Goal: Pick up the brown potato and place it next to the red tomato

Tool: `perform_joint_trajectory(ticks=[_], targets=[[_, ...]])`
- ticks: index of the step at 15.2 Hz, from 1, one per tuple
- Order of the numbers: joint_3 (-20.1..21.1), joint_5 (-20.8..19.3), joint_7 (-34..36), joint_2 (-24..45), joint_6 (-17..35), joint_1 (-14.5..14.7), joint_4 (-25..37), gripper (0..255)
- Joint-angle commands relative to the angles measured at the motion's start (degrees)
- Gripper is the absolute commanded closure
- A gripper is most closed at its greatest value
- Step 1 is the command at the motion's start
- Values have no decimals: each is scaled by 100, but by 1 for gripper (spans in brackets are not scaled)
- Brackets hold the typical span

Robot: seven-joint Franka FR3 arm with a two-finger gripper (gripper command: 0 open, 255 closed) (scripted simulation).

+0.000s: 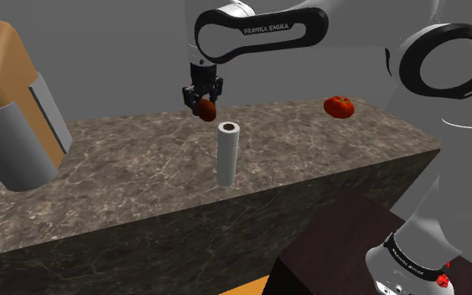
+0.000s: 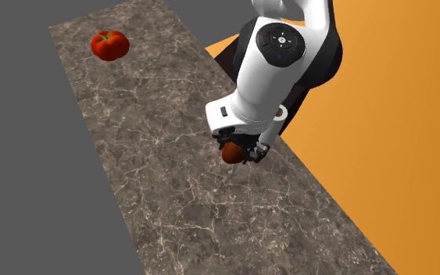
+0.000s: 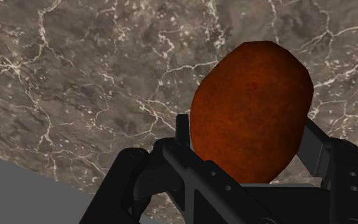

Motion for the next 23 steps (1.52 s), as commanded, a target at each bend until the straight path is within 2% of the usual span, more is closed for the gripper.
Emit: perform_joint_trajectory(ticks=[1,2,7,12,23], targets=[[6,11,-18,-20,-156,11,134,255],[6,11,-18,-21,-159,11,136,255],[-110,205,-583,-535,179,-512,-629,255],[-271,380,-1195,-889,416,-984,-1138,255],[-718,701,-2612,-1171,677,-1912,-1537,255]])
